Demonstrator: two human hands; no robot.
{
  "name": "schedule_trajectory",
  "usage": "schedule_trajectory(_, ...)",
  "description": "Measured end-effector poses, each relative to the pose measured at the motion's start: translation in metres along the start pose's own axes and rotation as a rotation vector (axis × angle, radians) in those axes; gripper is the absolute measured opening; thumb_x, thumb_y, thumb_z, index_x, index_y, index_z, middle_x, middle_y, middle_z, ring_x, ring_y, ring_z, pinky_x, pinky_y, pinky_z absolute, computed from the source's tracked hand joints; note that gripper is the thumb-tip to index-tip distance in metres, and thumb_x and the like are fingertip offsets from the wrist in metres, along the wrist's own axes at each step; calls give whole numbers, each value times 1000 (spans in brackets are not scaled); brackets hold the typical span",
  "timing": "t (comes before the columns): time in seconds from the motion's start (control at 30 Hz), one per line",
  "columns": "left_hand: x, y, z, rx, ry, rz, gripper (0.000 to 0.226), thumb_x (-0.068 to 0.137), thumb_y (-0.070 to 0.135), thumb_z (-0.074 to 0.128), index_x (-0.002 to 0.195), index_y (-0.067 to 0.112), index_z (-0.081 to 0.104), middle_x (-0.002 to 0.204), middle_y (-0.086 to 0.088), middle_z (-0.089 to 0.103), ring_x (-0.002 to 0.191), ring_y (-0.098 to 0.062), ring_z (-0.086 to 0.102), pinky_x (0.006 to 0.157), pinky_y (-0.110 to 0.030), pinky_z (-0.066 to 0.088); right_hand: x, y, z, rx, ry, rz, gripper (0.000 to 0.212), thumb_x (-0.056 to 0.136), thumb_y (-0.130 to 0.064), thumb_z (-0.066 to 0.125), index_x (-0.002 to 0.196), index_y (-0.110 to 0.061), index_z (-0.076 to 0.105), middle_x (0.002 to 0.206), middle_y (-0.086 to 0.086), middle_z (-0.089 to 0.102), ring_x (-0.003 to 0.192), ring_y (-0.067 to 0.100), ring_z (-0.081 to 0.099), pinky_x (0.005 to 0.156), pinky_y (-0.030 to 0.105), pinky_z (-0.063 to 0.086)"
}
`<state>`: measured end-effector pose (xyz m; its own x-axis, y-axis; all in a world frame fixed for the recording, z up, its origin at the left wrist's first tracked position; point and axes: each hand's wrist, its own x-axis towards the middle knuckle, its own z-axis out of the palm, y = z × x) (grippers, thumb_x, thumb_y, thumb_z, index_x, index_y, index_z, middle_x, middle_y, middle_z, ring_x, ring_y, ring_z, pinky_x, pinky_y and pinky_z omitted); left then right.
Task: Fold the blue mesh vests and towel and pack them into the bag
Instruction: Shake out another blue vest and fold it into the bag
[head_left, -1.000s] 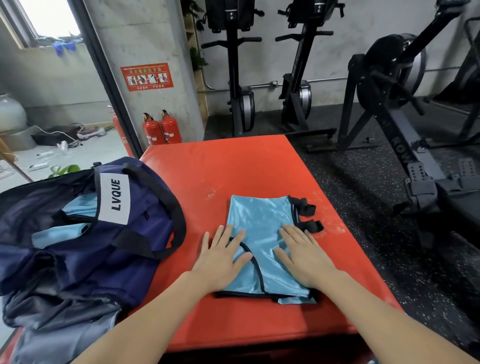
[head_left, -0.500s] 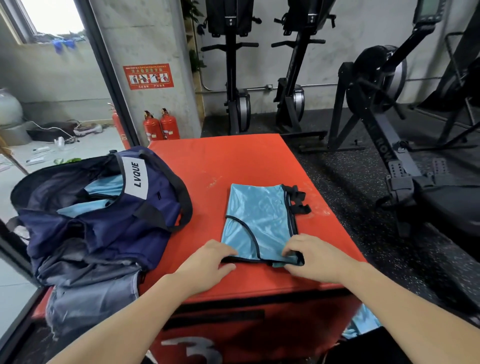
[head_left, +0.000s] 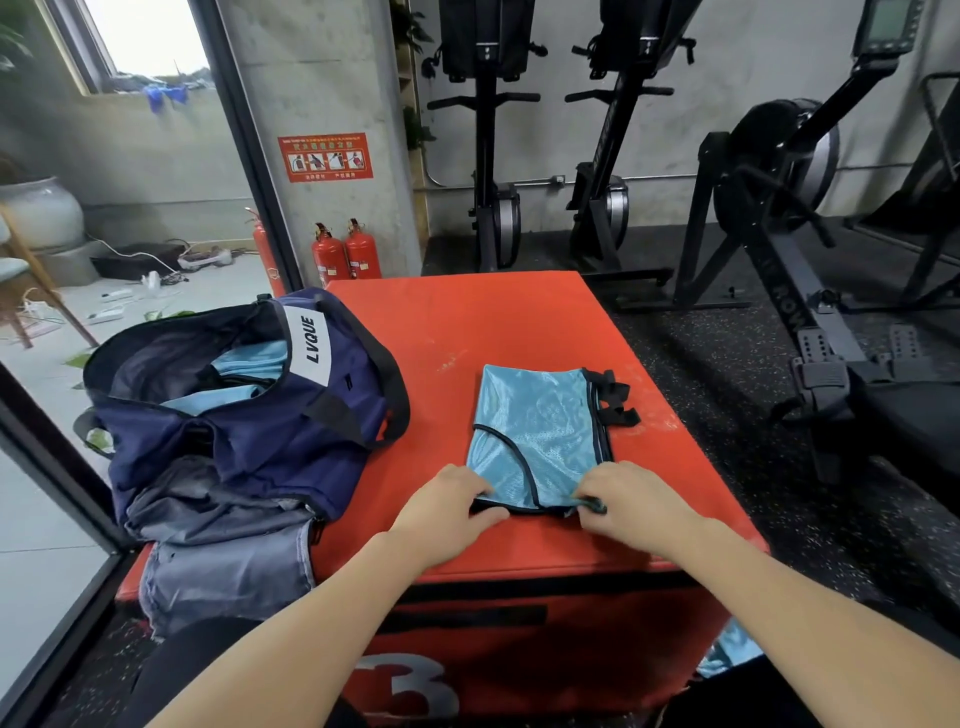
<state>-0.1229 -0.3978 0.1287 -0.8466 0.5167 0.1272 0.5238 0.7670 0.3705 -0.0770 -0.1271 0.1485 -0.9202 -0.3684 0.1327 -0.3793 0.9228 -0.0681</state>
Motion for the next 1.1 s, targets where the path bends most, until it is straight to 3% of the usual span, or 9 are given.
schedule_trajectory(0.2,6,13,9,217,42,-21,64,86,77,43,123,28,59,115,8,54,113,-14,46,94,-30,38,3,3,-7,358,20,172,11,85,-29,64,81,-19,67,78,-5,58,74,14,56,71,37,48)
schedule_trajectory(0.37,11,13,11,162,129,-1,33,96,52,49,113,28,65,104,10,57,106,-14,50,91,-29,36,2,3,-12,471,3,231,6,86,-25,65,84,-23,70,82,-7,60,71,11,57,69,34,49)
schedule_trajectory(0.47,11,14,6,53,169,28,17,97,39,53,90,27,63,86,15,53,90,-10,49,86,-30,40,0,5,-17,533,18,276,7,86,-27,63,83,-27,70,83,-8,61,66,10,56,63,30,46)
schedule_trajectory(0.53,9,18,-1,-65,174,33,20,97,36,56,80,26,57,77,14,52,80,-8,48,79,-28,42,-1,8,-22,583,40,319,5,84,-29,64,80,-27,66,77,-6,62,59,10,49,58,30,42)
schedule_trajectory(0.7,2,33,-20,-411,188,-71,13,96,35,60,86,27,63,69,11,63,61,-11,54,60,-23,43,-4,14,-36,661,138,367,14,81,-25,66,72,-16,59,55,-9,45,51,7,34,51,27,29)
schedule_trajectory(0.87,5,41,-23,-481,256,-112,21,96,35,60,80,23,60,56,8,47,53,-7,39,52,-19,33,2,15,-41,734,176,391,7,81,-14,64,74,-15,64,50,-15,43,50,4,34,50,22,28)
schedule_trajectory(0.97,13,41,-21,-490,294,-162,25,96,38,59,77,21,58,61,-3,49,54,-8,38,54,-27,35,14,14,-37,707,238,430,8,84,-15,65,83,-23,68,59,-13,58,50,5,43,49,17,34)
schedule_trajectory(1.1,28,43,-20,-556,358,-292,35,98,33,58,66,25,46,51,12,39,51,-8,36,50,-20,31,37,10,-25,681,344,445,11,90,-21,68,100,-27,66,84,-8,69,73,5,61,63,10,41)
